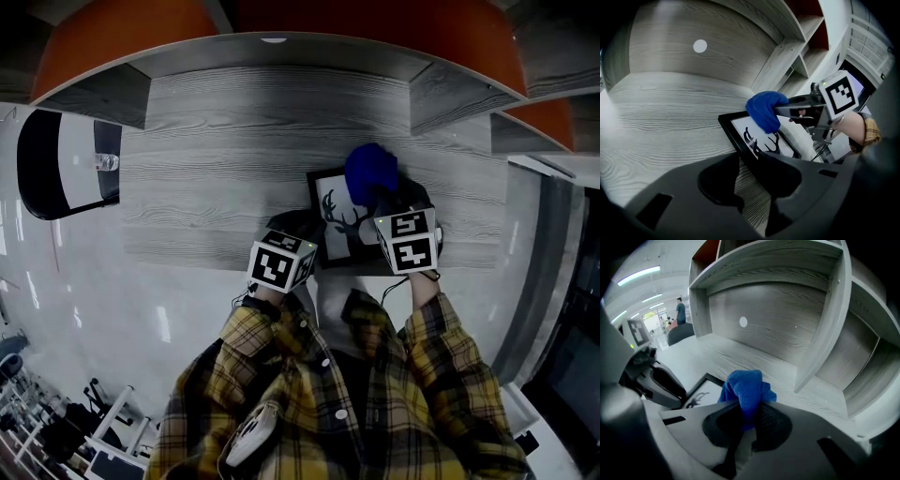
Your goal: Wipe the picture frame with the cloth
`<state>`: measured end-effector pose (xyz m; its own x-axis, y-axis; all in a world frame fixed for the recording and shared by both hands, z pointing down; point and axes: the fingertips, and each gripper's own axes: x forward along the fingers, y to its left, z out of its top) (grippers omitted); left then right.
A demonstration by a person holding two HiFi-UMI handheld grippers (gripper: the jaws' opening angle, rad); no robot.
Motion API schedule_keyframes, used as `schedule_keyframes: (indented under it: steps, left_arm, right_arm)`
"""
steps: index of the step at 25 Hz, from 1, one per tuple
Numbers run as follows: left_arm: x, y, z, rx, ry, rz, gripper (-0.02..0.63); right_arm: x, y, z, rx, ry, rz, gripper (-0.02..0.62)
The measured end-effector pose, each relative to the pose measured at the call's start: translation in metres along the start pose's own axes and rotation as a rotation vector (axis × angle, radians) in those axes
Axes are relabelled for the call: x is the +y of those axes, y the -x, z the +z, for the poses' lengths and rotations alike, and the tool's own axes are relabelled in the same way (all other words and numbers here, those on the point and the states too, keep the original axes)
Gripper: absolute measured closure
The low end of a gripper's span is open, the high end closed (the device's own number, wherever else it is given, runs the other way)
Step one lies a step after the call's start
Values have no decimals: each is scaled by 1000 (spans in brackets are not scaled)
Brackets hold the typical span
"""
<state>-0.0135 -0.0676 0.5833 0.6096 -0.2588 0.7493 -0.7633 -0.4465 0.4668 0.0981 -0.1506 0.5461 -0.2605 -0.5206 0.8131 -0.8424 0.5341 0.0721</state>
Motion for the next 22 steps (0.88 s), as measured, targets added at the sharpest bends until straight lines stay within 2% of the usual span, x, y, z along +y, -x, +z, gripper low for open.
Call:
schedule_keyframes:
  steps: [6,10,13,16,22]
  left_arm:
    - [-1,-1,0,2,-5,-3,486]
    - [0,2,-1,8,-7,-7,486]
    - [0,1,-1,5,-6,-8,486]
    - [0,-1,0,-6,-15,-12,486]
    - [0,1,1,-4,-4,-17,486]
  right_arm:
    - [61,57,40,-127,-29,185,558]
    - [103,52,33,-91,-47,315,557]
    - [121,26,16,-3,6,333,557]
    - [127,1,2,72,89,296,558]
    - [122,-13,-5,89,106,295,558]
